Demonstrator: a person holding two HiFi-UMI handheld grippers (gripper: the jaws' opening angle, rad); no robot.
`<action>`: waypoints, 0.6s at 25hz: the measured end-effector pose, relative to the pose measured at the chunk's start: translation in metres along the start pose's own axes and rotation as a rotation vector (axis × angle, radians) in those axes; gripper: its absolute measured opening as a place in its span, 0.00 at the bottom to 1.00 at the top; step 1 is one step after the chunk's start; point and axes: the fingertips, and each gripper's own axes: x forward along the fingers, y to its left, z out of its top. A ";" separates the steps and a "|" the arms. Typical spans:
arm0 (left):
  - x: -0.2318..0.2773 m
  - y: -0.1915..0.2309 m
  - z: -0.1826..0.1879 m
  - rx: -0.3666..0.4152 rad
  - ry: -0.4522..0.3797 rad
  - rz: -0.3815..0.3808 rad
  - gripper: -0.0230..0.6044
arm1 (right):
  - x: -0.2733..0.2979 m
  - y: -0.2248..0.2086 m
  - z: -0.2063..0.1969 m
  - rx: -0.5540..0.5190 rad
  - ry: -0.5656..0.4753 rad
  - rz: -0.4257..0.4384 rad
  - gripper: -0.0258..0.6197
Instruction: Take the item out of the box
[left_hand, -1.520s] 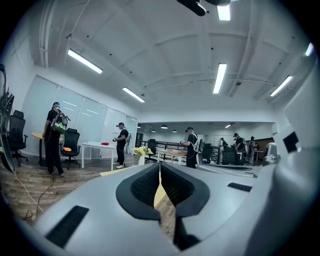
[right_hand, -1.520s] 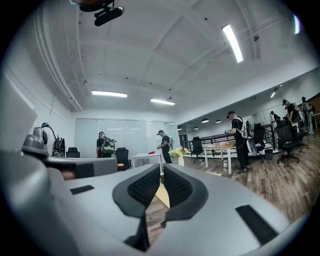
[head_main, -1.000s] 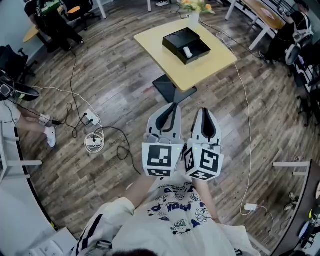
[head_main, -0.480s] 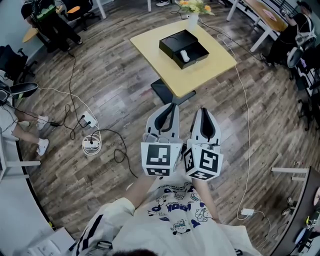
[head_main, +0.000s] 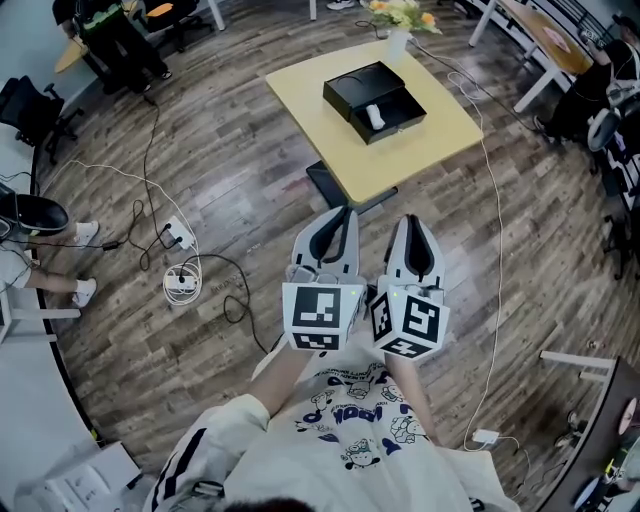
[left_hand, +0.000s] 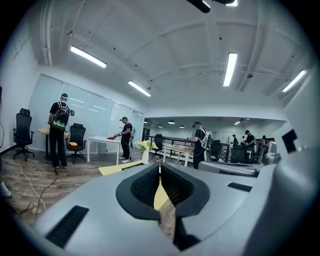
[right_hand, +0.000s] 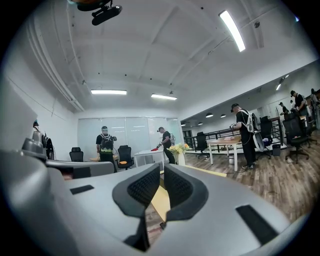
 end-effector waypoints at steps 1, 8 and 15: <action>0.003 0.001 -0.001 -0.002 0.004 0.003 0.07 | 0.003 -0.001 -0.001 0.001 0.002 0.002 0.11; 0.031 0.009 -0.005 -0.011 0.026 0.010 0.07 | 0.030 -0.011 -0.009 0.014 0.028 -0.004 0.11; 0.081 0.017 -0.007 -0.015 0.052 -0.004 0.07 | 0.075 -0.027 -0.012 0.019 0.048 -0.012 0.11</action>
